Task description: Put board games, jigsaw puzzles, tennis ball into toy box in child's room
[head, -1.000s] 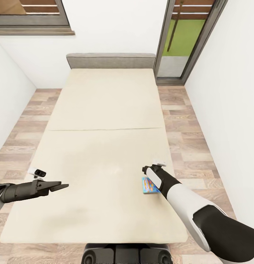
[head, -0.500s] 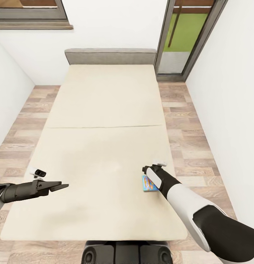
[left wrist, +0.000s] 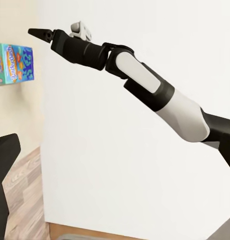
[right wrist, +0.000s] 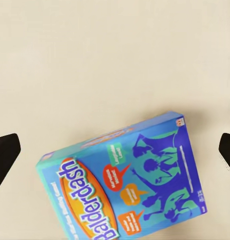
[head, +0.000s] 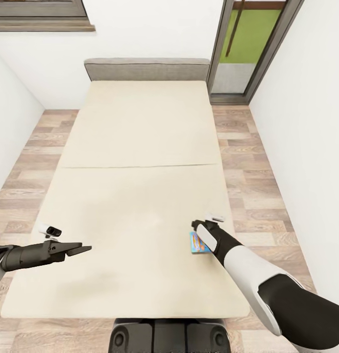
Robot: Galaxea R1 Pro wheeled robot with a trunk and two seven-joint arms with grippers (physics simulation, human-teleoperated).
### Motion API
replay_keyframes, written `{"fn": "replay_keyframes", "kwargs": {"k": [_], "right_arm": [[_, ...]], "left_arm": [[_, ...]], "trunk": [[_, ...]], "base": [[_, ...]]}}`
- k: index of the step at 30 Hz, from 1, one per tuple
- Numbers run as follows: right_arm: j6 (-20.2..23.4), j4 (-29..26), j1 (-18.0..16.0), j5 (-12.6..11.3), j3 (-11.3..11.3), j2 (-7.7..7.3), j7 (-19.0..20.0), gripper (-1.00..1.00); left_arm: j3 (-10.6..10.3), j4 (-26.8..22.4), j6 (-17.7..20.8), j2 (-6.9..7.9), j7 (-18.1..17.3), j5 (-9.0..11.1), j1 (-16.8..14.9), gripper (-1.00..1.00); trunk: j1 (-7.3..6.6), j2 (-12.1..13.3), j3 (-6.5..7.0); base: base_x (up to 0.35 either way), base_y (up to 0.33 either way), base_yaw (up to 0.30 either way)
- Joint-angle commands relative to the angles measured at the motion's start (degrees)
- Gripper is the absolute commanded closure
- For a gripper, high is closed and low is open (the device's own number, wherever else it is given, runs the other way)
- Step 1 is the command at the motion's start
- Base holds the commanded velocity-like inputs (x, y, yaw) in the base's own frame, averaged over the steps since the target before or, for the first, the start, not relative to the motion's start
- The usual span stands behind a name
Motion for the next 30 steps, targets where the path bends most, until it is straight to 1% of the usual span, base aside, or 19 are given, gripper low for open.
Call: {"fn": "replay_keyframes", "kwargs": {"k": [1,5,8,15,30], "right_arm": [[0.5,-0.1,-0.1,-0.3,0.5,-0.2,-0.4,-1.0],[2.6,-0.4,-0.6,-0.3,0.2,-1.41,-0.4,-1.0],[4.0,-0.5,-1.1,-0.3,0.0,-1.99,-0.4,-1.0],[4.9,-0.5,-1.5,-0.3,-0.1,-2.65,-0.4,-1.0],[4.8,-0.9,-1.6,-0.3,-0.2,-2.77,-0.4,-1.0]], "left_arm": [[0.0,0.0,0.6,0.02,-0.2,0.0,0.0,-1.0],[0.0,0.0,0.6,0.02,-0.1,0.0,0.0,-1.0],[0.0,0.0,0.6,0.02,-0.1,0.0,0.0,-1.0],[0.0,0.0,0.6,0.02,-0.1,0.0,0.0,-1.0],[0.0,0.0,0.6,0.02,-0.1,0.0,0.0,-1.0]], "trunk": [[0.03,-0.1,-0.17],[0.03,-0.1,-0.54],[0.03,-0.1,-0.82],[0.03,-0.1,-1.48],[0.03,-0.1,-2.88]], "base": [[0.0,0.0,0.0],[0.0,0.0,0.0],[0.0,0.0,0.0],[0.0,0.0,0.0],[0.0,0.0,0.0]]}}
